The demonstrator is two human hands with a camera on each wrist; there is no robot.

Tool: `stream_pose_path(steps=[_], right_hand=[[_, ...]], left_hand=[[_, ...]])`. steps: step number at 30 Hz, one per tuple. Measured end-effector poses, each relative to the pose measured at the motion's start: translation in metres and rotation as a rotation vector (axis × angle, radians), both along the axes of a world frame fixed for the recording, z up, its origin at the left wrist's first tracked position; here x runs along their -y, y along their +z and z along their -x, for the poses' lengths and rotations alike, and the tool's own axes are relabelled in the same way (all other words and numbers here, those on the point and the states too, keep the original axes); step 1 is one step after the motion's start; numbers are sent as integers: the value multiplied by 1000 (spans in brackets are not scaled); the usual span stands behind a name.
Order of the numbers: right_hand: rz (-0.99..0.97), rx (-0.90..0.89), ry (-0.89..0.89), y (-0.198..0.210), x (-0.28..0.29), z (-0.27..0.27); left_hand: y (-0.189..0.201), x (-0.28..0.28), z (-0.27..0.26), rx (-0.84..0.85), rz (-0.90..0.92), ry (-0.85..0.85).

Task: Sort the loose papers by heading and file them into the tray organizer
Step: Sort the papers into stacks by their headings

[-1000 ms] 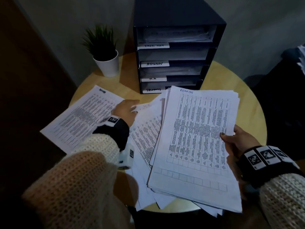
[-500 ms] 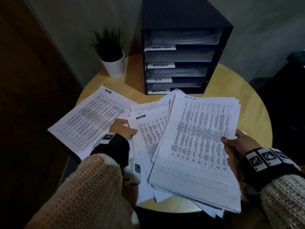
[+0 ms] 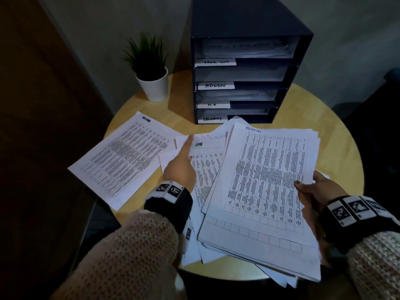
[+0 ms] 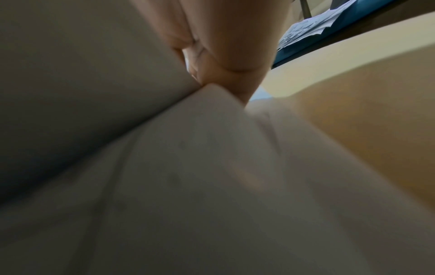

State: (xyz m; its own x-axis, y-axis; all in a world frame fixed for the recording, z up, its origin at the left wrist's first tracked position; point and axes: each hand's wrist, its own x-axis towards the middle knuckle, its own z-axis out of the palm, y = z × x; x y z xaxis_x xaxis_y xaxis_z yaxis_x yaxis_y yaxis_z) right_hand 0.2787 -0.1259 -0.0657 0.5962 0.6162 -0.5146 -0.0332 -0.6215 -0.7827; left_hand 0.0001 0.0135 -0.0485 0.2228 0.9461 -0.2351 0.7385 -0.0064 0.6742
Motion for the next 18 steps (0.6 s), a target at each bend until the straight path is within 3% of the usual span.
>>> stream_pose_path(steps=[3,5,9,12,16,18], right_hand=[[-1,-34,-13,-3,1,-2],[-7,-45,-14,-3,1,-3],[-9,-50,9,-7,1,-5],[9,-40,6,-11,3,-9],[-17,-66,-16,-17,2,-14],[-31,-86,-27,-18,2,-14]], left_hand=[[-1,10,-11,1,52,-207],[-4,10,-15,-44,17,-218],[-10,2,-8,-215,-25,-121],[-9,0,-2,-238,-69,-62],[13,-7,1,-50,-73,87],[28,-11,4,33,-167,180]])
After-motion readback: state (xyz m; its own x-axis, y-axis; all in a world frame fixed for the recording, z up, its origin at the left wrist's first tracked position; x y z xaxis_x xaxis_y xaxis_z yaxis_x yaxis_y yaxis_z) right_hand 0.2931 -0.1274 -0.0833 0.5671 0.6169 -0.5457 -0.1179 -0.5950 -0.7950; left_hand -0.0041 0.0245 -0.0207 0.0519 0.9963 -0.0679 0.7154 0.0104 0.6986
